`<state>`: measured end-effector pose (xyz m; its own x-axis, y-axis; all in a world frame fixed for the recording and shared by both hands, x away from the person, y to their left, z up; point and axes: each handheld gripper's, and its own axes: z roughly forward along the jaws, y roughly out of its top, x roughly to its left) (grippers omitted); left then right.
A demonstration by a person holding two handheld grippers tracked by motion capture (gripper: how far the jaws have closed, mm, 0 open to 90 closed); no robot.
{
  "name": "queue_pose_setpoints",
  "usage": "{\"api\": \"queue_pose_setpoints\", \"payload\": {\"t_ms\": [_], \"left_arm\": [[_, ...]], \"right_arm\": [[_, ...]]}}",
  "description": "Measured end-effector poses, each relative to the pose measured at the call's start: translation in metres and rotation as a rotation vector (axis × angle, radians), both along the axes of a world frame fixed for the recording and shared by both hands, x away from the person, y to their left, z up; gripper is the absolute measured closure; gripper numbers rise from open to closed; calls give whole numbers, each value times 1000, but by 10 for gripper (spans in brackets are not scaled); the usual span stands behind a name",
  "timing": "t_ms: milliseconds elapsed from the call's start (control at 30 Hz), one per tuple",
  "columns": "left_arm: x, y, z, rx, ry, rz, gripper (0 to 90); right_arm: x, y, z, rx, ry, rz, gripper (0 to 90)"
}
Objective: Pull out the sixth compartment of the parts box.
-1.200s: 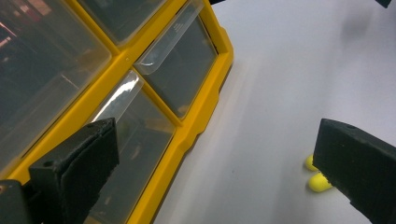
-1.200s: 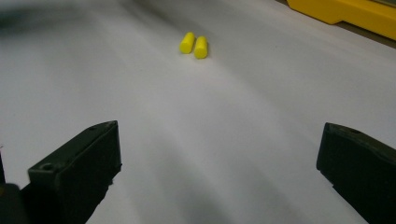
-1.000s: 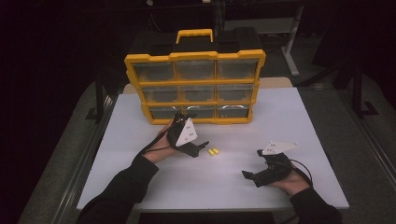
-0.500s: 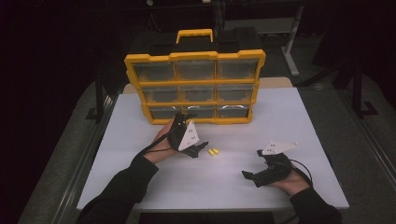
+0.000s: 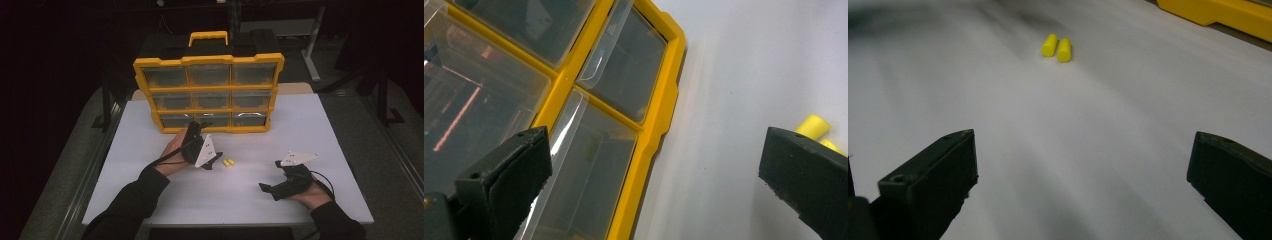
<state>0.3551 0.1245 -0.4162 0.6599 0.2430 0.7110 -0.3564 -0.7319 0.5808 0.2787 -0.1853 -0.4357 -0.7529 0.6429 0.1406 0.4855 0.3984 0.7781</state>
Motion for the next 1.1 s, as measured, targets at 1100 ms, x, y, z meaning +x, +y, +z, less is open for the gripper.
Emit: {"api": "queue_pose_setpoints", "payload": {"t_ms": [1100], "left_arm": [[-11, -8, -5, 149, -239, -2, 2]], "right_arm": [[0, 0, 0, -1, 1, 2, 0]]}}
